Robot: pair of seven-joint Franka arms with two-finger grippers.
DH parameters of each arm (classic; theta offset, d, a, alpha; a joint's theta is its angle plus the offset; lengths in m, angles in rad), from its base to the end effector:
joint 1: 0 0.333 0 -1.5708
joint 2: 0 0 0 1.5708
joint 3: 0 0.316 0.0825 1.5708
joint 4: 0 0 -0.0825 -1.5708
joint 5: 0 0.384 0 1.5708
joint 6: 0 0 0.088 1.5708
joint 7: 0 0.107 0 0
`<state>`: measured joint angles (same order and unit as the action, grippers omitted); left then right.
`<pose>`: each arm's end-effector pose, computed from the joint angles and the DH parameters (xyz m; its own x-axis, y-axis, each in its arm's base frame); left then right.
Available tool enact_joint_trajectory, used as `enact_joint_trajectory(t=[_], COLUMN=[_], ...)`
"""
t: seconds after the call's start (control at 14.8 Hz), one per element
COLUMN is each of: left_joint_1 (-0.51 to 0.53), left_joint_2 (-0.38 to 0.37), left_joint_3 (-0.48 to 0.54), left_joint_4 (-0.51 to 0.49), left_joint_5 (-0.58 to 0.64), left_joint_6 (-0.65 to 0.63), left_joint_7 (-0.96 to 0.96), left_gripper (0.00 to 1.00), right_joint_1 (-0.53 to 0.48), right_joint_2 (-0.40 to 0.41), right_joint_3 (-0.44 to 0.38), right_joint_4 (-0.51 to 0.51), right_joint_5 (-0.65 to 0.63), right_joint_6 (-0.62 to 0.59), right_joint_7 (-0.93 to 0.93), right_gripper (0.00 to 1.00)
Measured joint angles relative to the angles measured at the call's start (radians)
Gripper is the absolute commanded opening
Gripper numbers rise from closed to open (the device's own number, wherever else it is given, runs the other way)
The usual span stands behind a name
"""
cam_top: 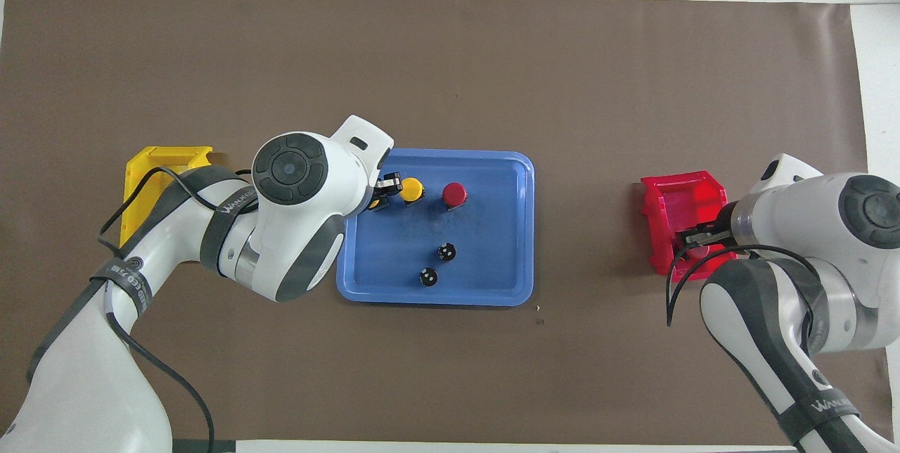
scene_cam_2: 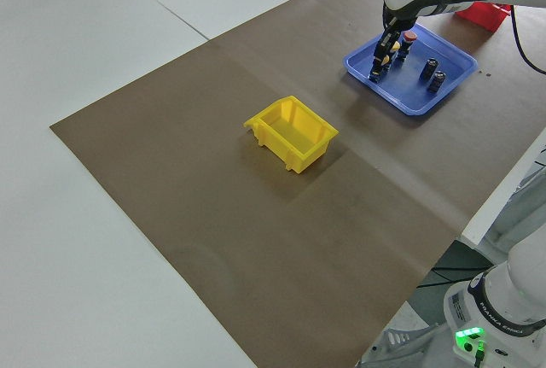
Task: Sort red and yellow buttons by color
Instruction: 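Carry the yellow button to the yellow bin with the left gripper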
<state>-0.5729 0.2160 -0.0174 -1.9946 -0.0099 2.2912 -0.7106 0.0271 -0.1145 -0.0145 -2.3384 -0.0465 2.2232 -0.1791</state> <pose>0.5002 -0.3349 0.3613 0.9903 0.1282 0.0534 0.1249 -0.9903 0.0613 0.4889 0.0047 0.3815 0.9759 0.2181 -0.0074 0.2183 -0.9753 0.0345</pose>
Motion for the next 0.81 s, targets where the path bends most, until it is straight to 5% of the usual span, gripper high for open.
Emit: enact_joint_trajectory(t=[0.27, 0.4, 0.81], left_joint_1=[0.001, 0.021, 0.271], left_joint_2=[-0.014, -0.054, -0.135], left_joint_3=[0.005, 0.021, 0.043], left_joint_4=[0.084, 0.140, 0.159], left_joint_5=[0.000, 0.000, 0.001], left_joint_6=[-0.150, -0.257, -0.435], left_joint_7=[-0.006, 0.017, 0.419], left_gripper=[0.04, 0.04, 0.04], right_joint_1=[0.021, 0.085, 0.381], right_joint_2=[0.015, 0.055, 0.271], right_joint_3=[0.005, 0.008, 0.017], right_joint_4=[0.176, 0.299, 0.636], right_joint_5=[0.080, 0.107, 0.100], right_joint_6=[-0.167, -0.237, -0.261], right_joint_7=[0.033, 0.122, 0.574], right_gripper=[0.64, 0.76, 0.82])
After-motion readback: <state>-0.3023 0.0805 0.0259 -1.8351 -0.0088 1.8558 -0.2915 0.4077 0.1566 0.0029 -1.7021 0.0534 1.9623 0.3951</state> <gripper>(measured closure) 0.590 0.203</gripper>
